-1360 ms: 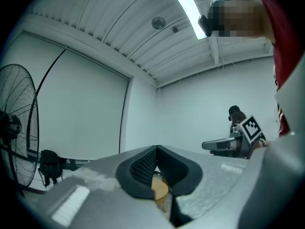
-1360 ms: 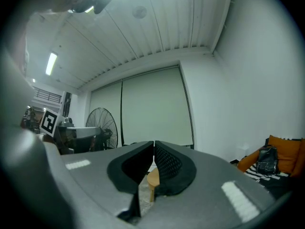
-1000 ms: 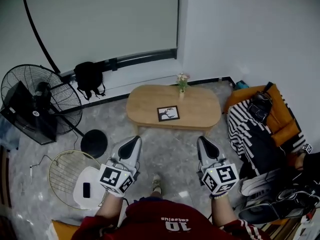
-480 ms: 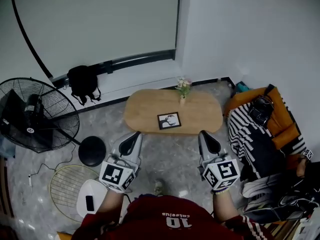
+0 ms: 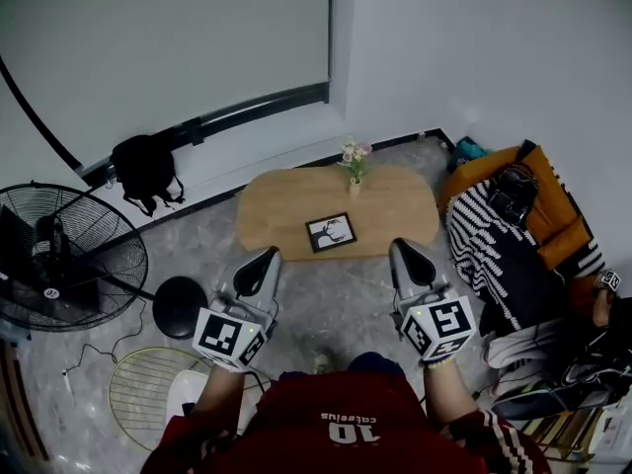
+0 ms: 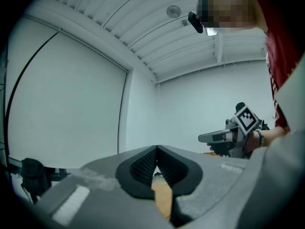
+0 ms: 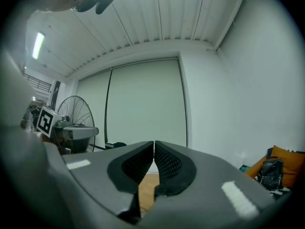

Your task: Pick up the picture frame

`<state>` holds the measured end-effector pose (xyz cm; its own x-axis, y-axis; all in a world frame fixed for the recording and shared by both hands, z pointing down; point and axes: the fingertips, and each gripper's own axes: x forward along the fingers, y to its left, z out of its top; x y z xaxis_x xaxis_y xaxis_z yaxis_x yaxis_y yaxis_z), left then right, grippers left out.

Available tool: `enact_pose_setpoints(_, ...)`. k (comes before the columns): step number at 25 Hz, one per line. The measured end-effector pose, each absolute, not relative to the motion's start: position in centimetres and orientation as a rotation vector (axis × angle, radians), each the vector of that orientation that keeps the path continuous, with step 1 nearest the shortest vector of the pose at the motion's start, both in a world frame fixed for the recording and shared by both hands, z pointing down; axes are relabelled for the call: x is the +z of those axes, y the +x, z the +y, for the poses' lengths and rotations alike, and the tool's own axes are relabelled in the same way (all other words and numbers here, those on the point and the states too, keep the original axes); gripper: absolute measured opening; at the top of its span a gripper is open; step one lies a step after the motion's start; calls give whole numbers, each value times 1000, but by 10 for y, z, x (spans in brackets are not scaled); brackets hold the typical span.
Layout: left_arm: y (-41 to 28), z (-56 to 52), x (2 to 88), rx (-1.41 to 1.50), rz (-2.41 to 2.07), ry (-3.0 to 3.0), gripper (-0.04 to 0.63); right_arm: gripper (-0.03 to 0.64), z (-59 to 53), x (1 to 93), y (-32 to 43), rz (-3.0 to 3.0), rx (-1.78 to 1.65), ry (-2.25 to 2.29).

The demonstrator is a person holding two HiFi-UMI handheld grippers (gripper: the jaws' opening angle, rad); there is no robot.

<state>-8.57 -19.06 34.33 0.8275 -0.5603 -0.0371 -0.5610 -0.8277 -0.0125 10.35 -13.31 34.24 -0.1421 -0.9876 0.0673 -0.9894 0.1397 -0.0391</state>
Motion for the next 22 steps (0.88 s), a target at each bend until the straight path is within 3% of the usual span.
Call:
enact_pose_setpoints(14,-73,-226,371,55,864,-3041,20,-5,-166,362,114,-2357,209,2027)
enact_pose_setpoints(20,-65,-235,368,43,836,-3017,84,-5,-182,360,116,-2385,205,2008)
enact_pose_setpoints(22,-59,-234,368,24,813,-2996,134,-5,-183,359,120,-2390,191,2009)
